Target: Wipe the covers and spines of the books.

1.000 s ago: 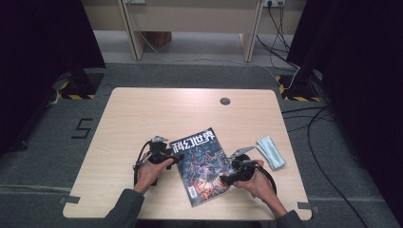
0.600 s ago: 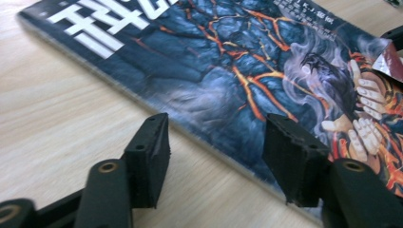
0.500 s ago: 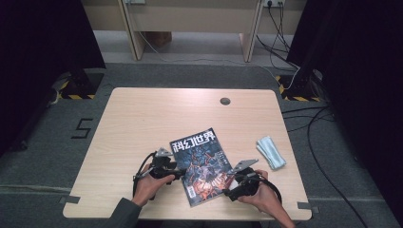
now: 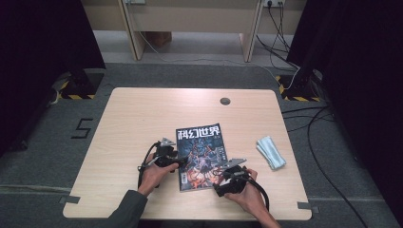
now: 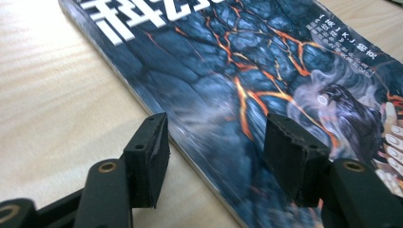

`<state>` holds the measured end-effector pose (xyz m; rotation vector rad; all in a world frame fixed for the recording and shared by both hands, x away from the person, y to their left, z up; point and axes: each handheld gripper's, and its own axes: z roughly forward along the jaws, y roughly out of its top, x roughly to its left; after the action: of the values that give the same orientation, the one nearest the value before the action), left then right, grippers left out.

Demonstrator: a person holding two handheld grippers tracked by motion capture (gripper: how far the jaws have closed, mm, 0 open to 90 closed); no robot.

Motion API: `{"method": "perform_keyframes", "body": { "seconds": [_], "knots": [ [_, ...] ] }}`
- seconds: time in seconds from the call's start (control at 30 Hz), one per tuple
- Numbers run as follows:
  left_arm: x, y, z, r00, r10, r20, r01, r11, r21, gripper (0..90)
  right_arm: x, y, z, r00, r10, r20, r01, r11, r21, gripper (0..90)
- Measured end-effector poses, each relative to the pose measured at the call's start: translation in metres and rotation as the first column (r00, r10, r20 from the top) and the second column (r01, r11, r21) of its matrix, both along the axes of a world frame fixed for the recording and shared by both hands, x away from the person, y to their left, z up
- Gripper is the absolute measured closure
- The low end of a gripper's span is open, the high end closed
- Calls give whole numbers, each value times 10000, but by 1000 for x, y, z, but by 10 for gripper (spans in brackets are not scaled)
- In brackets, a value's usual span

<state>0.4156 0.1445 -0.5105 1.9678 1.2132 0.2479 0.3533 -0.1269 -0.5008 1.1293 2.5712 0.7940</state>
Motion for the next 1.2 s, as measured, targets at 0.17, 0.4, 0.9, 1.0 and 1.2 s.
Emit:
{"method": "perform_keyframes", "body": {
  "seconds": [0.17, 0.4, 0.9, 1.0, 1.2],
  "knots": [
    [1, 3, 0, 9999, 104, -12, -104, 9999, -37, 417, 14, 10, -1, 9994, -331, 69, 330, 9994, 110, 130],
    [2, 7, 0, 9999, 168, -9, -168, 9999, -10, 426, 21, 20, -2, 9990, -386, 202, 386, 9992, 43, 123],
    [-4, 25, 1, 9989, 471, 26, -471, 9983, 341, 427, 25, 38, -5, 9985, 385, 392, -393, 9990, 219, 101],
    [-6, 28, 1, 9987, 506, 33, -507, 9978, 417, 430, 23, 44, -5, 9976, 558, 400, -566, 9982, 179, 98],
    [-10, 32, 2, 9989, 458, -139, -455, 9987, 208, 423, 28, 30, 2, 9978, 654, 71, -658, 9935, 925, 260]
  ]
}}
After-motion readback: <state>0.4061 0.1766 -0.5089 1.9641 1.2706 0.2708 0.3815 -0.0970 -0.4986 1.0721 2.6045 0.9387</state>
